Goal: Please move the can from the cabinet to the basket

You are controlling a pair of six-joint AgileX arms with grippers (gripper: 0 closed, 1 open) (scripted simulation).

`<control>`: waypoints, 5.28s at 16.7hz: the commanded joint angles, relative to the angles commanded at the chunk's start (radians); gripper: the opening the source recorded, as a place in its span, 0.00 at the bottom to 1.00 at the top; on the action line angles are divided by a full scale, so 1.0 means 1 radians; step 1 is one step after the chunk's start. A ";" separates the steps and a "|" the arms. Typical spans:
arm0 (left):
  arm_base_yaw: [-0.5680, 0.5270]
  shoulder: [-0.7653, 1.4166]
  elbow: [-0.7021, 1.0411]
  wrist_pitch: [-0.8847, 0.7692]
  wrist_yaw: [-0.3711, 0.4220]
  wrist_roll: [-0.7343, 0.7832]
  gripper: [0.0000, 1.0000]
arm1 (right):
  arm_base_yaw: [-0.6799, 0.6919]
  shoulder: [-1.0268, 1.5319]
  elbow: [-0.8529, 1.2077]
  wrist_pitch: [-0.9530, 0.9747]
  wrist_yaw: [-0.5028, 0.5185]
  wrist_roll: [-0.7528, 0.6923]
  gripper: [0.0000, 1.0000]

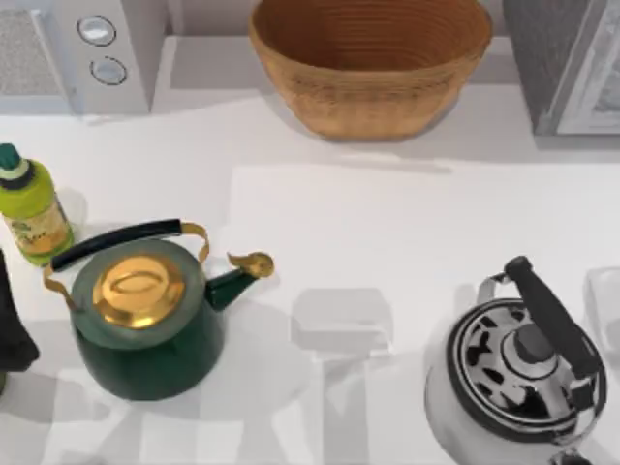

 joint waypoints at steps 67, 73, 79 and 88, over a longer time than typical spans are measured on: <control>0.000 0.000 0.000 0.000 0.000 0.000 1.00 | 0.184 1.907 2.340 -0.426 0.211 0.011 0.77; 0.000 0.000 0.000 0.000 0.000 0.000 1.00 | 0.184 1.907 2.340 -0.426 0.211 0.011 0.32; 0.000 0.000 0.000 0.000 0.000 0.000 1.00 | 0.184 1.907 2.340 -0.426 0.211 0.011 0.00; 0.000 0.000 0.000 0.000 0.000 0.000 1.00 | 0.193 1.891 2.334 -0.435 0.216 0.013 0.00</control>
